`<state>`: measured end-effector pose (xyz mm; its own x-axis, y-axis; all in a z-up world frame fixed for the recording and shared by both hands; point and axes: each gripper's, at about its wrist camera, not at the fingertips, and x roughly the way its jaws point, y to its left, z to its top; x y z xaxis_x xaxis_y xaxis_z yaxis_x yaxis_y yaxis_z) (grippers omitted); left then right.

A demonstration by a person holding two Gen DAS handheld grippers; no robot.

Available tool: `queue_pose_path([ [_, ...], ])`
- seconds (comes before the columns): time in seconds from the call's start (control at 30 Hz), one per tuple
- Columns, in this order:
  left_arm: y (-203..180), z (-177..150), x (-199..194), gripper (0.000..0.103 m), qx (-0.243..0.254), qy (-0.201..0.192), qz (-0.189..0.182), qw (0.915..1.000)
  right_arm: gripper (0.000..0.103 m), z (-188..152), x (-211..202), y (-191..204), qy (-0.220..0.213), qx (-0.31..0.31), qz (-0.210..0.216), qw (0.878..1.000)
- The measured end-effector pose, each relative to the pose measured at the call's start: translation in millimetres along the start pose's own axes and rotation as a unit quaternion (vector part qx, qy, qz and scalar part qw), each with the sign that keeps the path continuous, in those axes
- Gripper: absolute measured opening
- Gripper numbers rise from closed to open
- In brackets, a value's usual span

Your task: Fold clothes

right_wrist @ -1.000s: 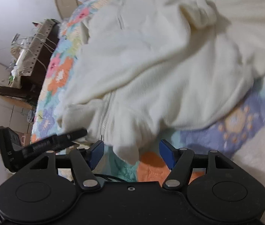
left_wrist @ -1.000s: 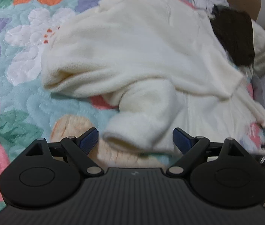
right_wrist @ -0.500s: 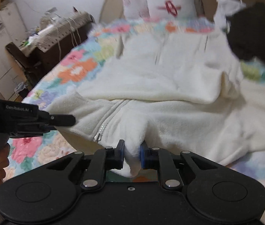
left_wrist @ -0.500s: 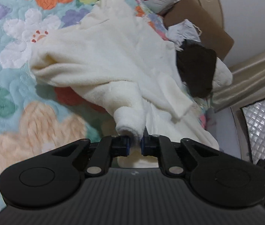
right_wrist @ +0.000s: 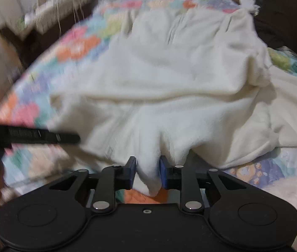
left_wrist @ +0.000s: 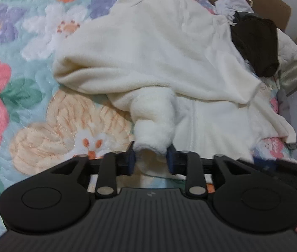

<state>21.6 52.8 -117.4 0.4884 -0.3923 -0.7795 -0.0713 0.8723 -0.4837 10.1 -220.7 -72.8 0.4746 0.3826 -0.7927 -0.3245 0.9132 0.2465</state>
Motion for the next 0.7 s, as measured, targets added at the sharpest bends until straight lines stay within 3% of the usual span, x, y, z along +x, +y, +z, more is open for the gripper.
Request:
queue_pose_path([
  [0.07,-5,0,-16,0.029,0.004,-0.012,-0.046,0.9988,0.046,2,-21,-16,-0.037,0.021,0.004,0.999],
  [0.1,-11,0,-24,0.031,0.012,-0.021,-0.050,0.9985,0.052,2,-33,-26,-0.057,0.029,0.000,0.998],
  [0.2,-37,2,-43,0.039,0.045,-0.054,-0.044,0.9966,0.052,4,-69,-56,-0.119,0.056,-0.011,0.991],
  [0.3,-80,19,-39,0.041,0.066,-0.054,-0.083,0.9929,0.052,-2,-102,-96,-0.181,0.084,-0.017,0.980],
  [0.5,-195,34,21,0.048,0.156,-0.045,-0.113,0.9802,0.052,-25,-147,-172,-0.248,0.161,-0.073,0.953],
  [0.63,-256,34,76,0.048,0.207,-0.002,-0.103,0.9730,0.054,-40,-156,-223,-0.256,0.234,-0.105,0.932],
  [0.7,-283,33,105,0.048,0.229,0.020,-0.098,0.9682,0.060,-46,-151,-243,-0.249,0.260,-0.118,0.925],
])
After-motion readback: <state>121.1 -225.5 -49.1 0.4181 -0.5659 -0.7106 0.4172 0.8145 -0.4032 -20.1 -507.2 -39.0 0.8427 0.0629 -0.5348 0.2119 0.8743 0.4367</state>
